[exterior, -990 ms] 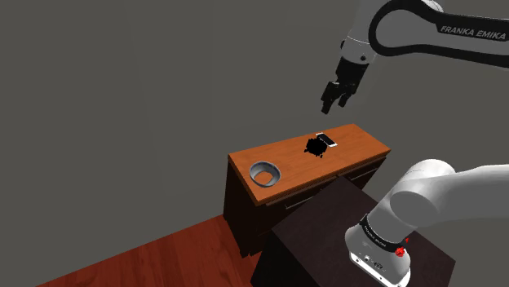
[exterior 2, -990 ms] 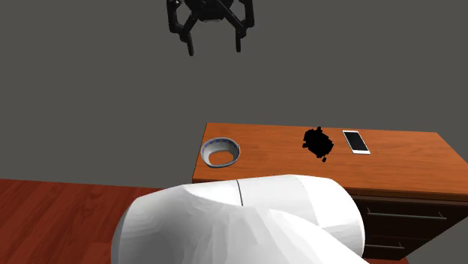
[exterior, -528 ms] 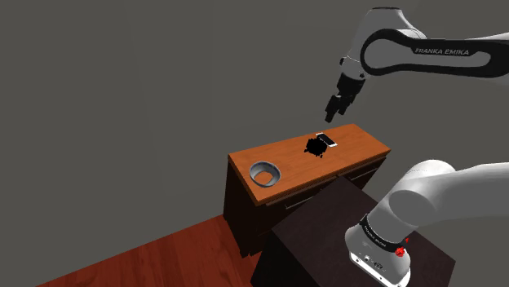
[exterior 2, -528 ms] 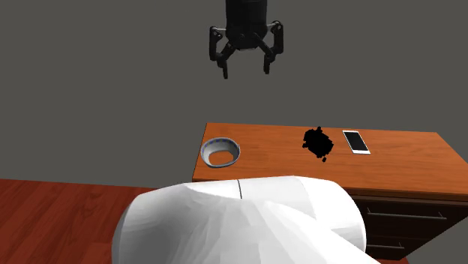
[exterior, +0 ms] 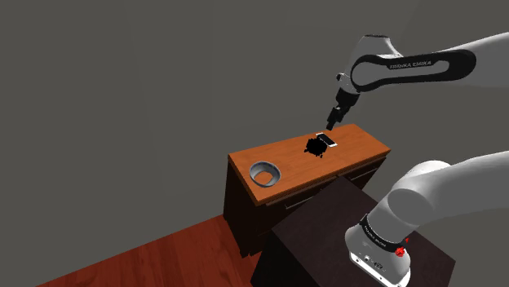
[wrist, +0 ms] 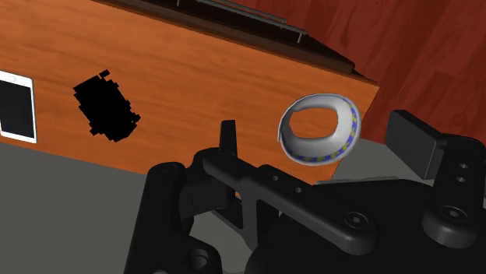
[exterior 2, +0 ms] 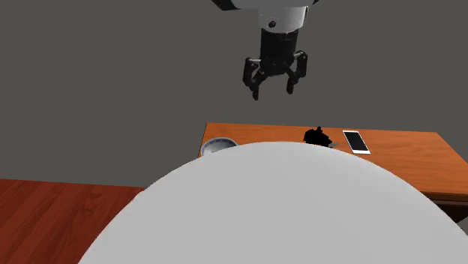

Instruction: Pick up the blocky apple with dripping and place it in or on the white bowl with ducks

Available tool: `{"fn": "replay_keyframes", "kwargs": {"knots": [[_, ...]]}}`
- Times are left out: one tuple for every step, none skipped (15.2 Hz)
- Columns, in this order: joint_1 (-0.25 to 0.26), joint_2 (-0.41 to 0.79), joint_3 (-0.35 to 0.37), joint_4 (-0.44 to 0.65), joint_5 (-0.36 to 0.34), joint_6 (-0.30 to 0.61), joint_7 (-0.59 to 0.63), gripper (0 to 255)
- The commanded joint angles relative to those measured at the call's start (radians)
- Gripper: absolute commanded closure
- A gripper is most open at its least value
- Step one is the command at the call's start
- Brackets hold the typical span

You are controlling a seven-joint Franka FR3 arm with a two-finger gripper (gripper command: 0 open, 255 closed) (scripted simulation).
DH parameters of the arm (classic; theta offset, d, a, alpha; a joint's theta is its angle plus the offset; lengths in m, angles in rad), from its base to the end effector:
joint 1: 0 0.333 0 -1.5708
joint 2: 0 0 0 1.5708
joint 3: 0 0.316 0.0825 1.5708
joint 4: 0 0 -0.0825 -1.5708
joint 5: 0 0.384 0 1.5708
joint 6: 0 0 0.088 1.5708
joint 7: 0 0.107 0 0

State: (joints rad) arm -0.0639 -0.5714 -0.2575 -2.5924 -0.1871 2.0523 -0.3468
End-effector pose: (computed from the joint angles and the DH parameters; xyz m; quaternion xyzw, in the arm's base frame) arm 0.3519 -0.1278 0.4392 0.9971 0.0743 0.0060 0.0169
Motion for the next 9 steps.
{"fn": "replay_keyframes", "kwargs": {"knots": [[-0.007,0.055,-0.045,-0.001,-0.016,0.060,-0.062,0],[-0.008,0.086,-0.067,0.002,-0.020,0.089,-0.091,0],[-0.008,0.119,-0.088,0.007,-0.022,0.117,-0.121,0],[-0.008,0.154,-0.109,0.013,-0.023,0.146,-0.152,0],[-0.006,0.190,-0.131,0.021,-0.020,0.174,-0.183,0],[-0.004,0.227,-0.152,0.031,-0.016,0.202,-0.216,0],[-0.001,0.265,-0.172,0.042,-0.008,0.230,-0.250,0],[0.003,0.305,-0.193,0.054,0.004,0.256,-0.286,0],[0.007,0.347,-0.212,0.068,0.019,0.282,-0.323,0]]}}
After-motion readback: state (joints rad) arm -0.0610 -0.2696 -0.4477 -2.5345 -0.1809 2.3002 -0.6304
